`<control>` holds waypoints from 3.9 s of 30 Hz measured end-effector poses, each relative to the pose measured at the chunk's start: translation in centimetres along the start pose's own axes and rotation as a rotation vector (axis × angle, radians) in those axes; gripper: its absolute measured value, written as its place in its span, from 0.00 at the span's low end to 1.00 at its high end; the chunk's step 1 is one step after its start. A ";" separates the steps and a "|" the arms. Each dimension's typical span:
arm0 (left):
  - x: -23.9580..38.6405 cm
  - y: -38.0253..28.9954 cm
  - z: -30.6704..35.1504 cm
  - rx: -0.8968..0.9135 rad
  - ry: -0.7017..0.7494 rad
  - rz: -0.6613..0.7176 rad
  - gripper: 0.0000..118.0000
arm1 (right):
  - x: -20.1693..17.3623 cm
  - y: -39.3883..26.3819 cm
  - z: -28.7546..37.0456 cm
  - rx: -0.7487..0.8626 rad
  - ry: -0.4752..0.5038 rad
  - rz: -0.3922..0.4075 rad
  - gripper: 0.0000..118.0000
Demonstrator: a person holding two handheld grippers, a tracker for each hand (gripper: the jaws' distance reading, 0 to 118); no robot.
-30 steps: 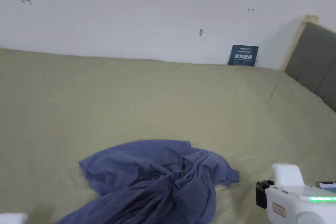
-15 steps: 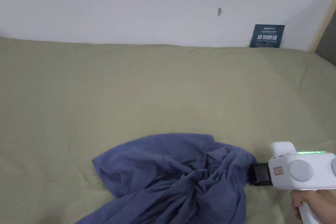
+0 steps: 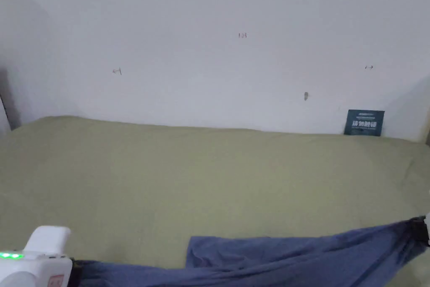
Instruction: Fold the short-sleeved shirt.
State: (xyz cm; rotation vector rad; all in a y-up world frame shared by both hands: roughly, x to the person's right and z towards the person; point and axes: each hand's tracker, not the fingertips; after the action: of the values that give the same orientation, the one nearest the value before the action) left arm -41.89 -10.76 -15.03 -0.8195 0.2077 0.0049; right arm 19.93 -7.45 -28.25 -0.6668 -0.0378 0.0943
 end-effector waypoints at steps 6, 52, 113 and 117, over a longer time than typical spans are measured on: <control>-2.9 6.7 6.3 0.144 0.000 0.110 0.04 | 1.9 2.7 5.8 0.123 0.004 -0.010 0.01; 3.6 20.6 -10.1 0.146 0.143 0.056 0.04 | -1.7 10.0 -8.1 0.113 -0.061 -0.023 0.01; -0.8 -15.6 -8.2 -0.241 -0.084 0.004 0.72 | -11.7 -24.0 11.4 -0.015 0.162 -0.059 0.00; -1.1 -15.4 -7.1 -0.212 -0.107 -0.015 0.07 | -11.1 -24.2 10.7 -0.030 0.157 -0.053 0.00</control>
State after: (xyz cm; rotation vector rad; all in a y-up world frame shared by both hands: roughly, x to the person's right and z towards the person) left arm -43.00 -26.38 -8.32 -1.0295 0.1011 0.0575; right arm 10.04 -20.84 -4.92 -0.7013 0.0943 -0.0097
